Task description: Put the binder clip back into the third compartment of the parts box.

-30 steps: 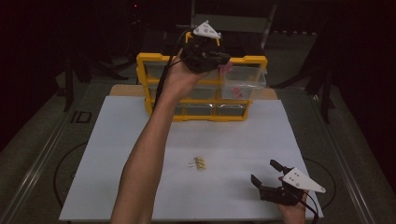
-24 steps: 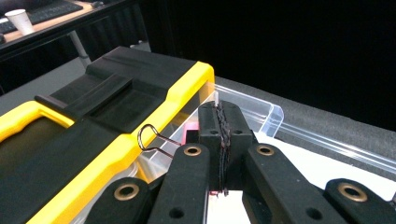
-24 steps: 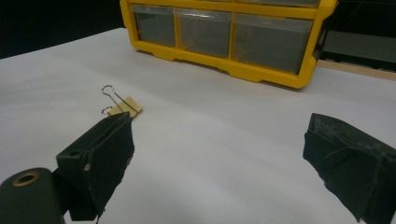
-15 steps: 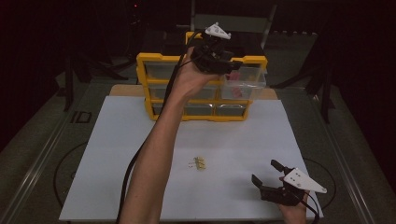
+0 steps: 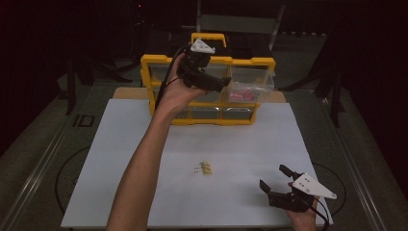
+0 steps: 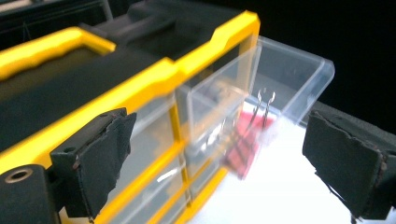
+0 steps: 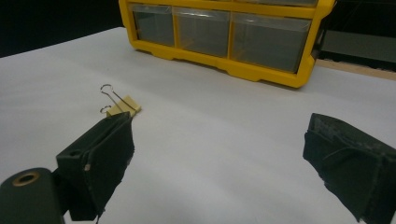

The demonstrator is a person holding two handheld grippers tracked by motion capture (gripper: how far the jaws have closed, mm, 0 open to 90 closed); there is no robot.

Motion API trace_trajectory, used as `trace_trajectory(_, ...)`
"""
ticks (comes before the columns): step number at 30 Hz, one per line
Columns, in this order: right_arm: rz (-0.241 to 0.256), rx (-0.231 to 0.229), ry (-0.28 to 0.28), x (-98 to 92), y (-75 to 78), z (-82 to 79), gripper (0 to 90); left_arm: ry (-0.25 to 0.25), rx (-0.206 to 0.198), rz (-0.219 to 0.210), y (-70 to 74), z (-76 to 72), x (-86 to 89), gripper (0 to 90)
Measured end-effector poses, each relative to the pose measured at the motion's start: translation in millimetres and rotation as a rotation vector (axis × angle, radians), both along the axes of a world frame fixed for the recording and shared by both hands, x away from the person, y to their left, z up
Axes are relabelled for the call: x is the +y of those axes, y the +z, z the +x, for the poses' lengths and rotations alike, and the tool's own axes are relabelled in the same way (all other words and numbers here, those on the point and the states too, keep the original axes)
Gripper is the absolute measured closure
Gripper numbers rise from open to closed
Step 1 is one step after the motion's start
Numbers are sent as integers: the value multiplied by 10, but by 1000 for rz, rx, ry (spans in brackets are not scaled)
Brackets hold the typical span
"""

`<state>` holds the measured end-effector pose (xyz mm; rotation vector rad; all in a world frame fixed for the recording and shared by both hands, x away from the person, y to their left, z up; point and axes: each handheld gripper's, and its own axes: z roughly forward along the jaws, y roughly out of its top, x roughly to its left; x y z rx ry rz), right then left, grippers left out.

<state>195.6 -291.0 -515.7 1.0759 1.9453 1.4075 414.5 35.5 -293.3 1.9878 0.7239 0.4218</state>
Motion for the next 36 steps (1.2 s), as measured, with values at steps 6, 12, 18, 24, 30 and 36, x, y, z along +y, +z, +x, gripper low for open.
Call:
trace_trajectory(6,1,1,-2,-4,0,-3,84,27,21,-14,-168,-108,214,88)
trace_trajectory(12,-4,2,1,0,-5,-1,84,34,51,-8,-354,-247,354,90)
trace_trajectory(18,-3,4,2,7,-6,-3,84,46,50,35,-569,-423,414,95)
trace_trajectory(24,-1,6,2,9,-7,-4,84,37,42,41,-724,-564,418,96)
trace_trajectory(30,-2,6,2,11,-7,-5,84,38,48,34,-919,-685,432,95)
trace_trajectory(36,-4,5,5,8,-10,0,84,50,58,30,-1063,-786,477,94)
